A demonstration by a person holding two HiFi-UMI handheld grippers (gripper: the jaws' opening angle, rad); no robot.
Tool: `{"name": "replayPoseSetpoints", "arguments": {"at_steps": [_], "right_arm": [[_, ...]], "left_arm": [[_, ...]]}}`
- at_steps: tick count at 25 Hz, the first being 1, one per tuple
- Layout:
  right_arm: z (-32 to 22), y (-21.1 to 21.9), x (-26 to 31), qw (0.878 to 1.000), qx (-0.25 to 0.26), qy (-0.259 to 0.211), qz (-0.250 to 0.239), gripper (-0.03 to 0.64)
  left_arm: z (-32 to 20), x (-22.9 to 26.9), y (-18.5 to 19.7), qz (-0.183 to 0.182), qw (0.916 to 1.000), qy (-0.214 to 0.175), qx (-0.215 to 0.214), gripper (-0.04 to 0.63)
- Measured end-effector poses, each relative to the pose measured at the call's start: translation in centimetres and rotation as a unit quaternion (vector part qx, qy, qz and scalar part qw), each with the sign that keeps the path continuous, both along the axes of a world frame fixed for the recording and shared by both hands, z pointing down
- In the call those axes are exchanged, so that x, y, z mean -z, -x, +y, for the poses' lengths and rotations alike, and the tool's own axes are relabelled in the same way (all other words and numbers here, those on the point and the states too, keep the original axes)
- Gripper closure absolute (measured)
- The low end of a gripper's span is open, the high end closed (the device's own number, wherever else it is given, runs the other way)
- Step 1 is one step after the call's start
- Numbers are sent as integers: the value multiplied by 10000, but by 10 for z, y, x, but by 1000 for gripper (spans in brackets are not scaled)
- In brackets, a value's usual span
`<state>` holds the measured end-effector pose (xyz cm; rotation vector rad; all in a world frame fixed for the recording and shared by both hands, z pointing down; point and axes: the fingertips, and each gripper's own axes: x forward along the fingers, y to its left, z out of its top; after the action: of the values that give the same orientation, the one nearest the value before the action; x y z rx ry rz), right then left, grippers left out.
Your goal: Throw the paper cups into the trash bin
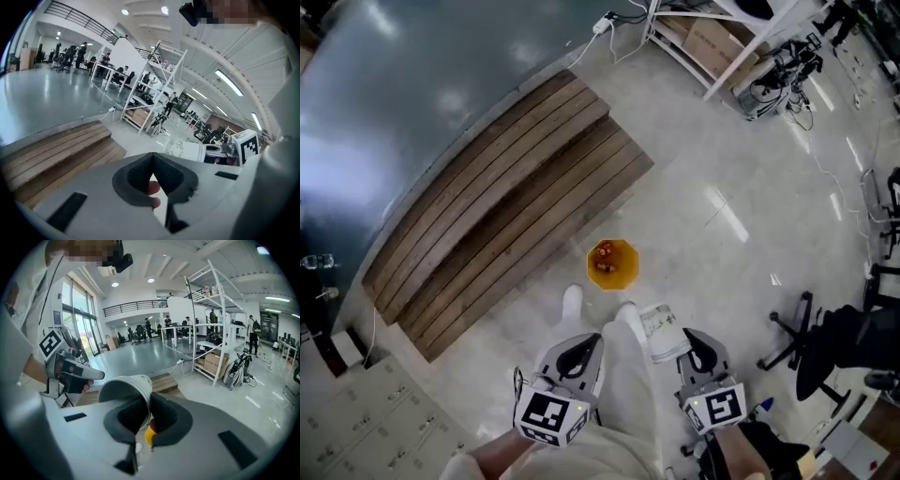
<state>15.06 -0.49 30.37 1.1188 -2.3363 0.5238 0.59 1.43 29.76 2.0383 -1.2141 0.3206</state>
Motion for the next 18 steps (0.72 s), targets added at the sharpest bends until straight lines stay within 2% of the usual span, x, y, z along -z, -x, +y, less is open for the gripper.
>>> {"name": "replayPoseSetpoints", "arguments": {"at_steps": [4, 8, 14, 18], "right_arm": [[-28, 4, -58, 9989, 398, 128, 198, 591], [-26, 4, -112, 9955, 778, 433, 312, 592], [-28, 10, -211, 9903, 1215, 447, 503, 592], [-26, 12, -277, 9890, 1248, 467, 646, 592]], "left_arm": [[-22, -54, 9, -249, 9990, 70, 378, 591], [-23, -101, 16, -465, 9955, 249, 782, 591], [-28, -185, 9, -532, 9931, 337, 991, 591], [-22, -249, 9, -531, 9907, 476, 1160, 591]]}}
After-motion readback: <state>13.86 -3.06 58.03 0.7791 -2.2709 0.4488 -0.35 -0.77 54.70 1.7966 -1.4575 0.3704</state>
